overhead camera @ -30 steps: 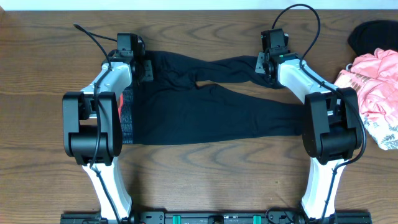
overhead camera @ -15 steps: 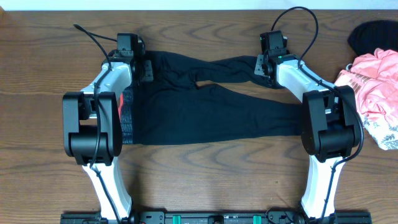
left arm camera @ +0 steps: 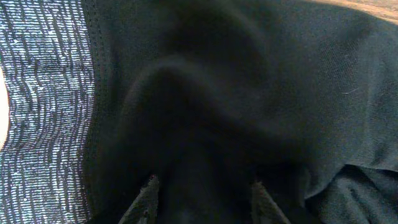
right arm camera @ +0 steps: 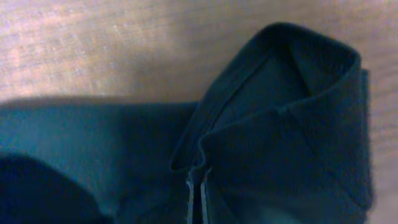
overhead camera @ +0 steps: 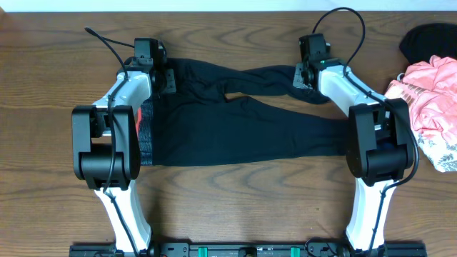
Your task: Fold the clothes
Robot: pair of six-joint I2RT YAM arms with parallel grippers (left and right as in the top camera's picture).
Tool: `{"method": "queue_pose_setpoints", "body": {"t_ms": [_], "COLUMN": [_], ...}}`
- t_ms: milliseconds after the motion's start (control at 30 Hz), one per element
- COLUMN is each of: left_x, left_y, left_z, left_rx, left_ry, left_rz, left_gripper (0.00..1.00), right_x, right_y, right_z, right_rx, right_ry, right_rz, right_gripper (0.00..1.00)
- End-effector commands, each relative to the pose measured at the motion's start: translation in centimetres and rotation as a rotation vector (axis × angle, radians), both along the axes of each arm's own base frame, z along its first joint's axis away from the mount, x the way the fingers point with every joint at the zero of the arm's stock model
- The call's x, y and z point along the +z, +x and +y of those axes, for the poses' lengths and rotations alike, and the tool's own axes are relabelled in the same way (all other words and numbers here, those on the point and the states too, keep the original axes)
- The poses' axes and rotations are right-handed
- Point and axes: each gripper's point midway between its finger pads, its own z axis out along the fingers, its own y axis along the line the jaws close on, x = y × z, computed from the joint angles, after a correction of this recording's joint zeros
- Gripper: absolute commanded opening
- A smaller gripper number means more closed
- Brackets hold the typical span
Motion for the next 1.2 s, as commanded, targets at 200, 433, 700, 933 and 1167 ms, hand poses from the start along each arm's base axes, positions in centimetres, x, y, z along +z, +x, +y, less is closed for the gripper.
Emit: {"method": "queue_pose_setpoints", "body": {"t_ms": [200,433,700,933,1167], "left_x": [-4.4,-4.5,-4.5,-4.5,-4.6], "left_y": [-3.5,-3.6,-3.7,-3.7,-4.0], "left_z": [0.2,0.2,0.2,0.2,0.2], "left_rx": [0.018,0.018,0.018,0.018,0.018], "left_ry": [-0.006,-0.006,-0.005,-0.005,-0.005], "left_rz": [0.151,0.158,0.163,0.163,0.173], "left_gripper": [0.49,0.49,0.49,0.49,0.49], "right_x": [10.8,12.0,12.2,12.1,12.3], "right_y": [2.5,2.5,2.1,2.2,3.8], "right_z": [-5.4,-11.0,-15.8,-17.7,-18.1], "right_rx": [0.049,-0.007,-0.092,-0.123,-0.111], "right_ry": [0.045,0.174,0.176,0.169,0.158], "right_rz": [-0.090,-0.121,-0.143,-0.164,-0.223], "right_gripper": [0.01,0.01,0.01,0.01,0.01]}}
